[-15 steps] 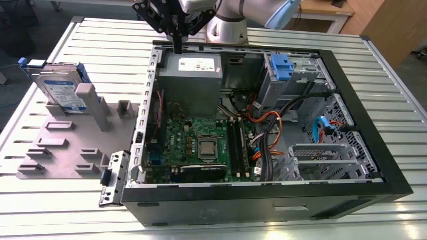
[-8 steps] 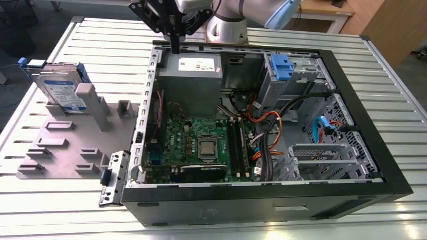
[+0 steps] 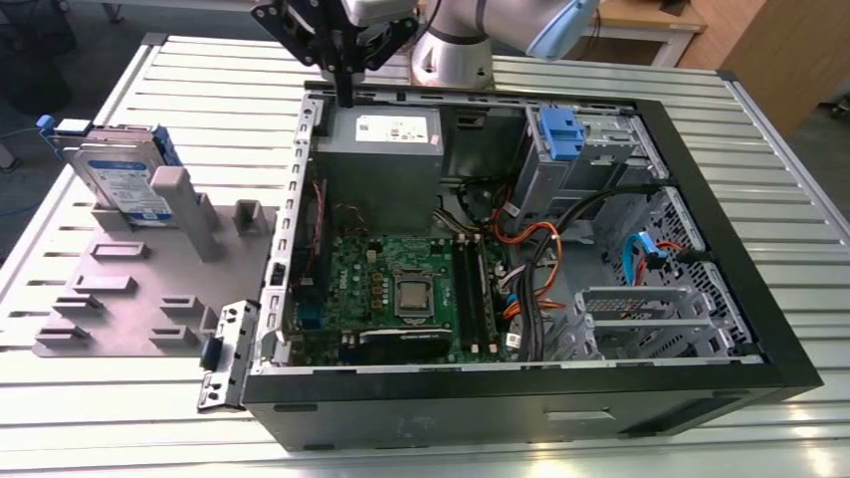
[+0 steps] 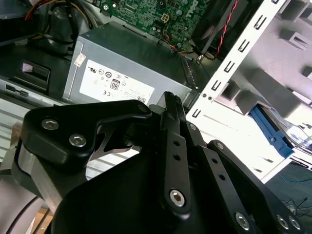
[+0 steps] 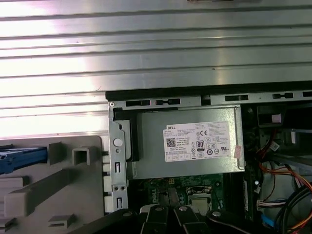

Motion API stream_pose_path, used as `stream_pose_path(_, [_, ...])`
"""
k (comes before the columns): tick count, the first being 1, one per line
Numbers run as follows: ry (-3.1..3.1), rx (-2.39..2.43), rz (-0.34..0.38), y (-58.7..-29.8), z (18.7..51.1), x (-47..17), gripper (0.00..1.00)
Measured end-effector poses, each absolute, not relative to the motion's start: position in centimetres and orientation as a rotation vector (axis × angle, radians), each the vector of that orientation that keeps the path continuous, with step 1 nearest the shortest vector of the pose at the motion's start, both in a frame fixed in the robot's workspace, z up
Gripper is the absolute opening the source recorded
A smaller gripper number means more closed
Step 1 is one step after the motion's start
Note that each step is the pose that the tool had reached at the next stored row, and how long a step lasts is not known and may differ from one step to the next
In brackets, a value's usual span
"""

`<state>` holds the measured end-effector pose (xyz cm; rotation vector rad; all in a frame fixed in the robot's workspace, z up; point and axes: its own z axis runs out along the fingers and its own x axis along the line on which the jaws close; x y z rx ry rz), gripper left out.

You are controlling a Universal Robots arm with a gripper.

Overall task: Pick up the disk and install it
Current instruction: 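Reach for the disk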

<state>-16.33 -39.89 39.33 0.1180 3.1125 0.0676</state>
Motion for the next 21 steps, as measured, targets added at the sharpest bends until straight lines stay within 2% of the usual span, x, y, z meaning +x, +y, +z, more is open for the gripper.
stream_pose_path(21, [3.112, 0.118, 0.068, -39.89, 39.33, -16.91, 0.11])
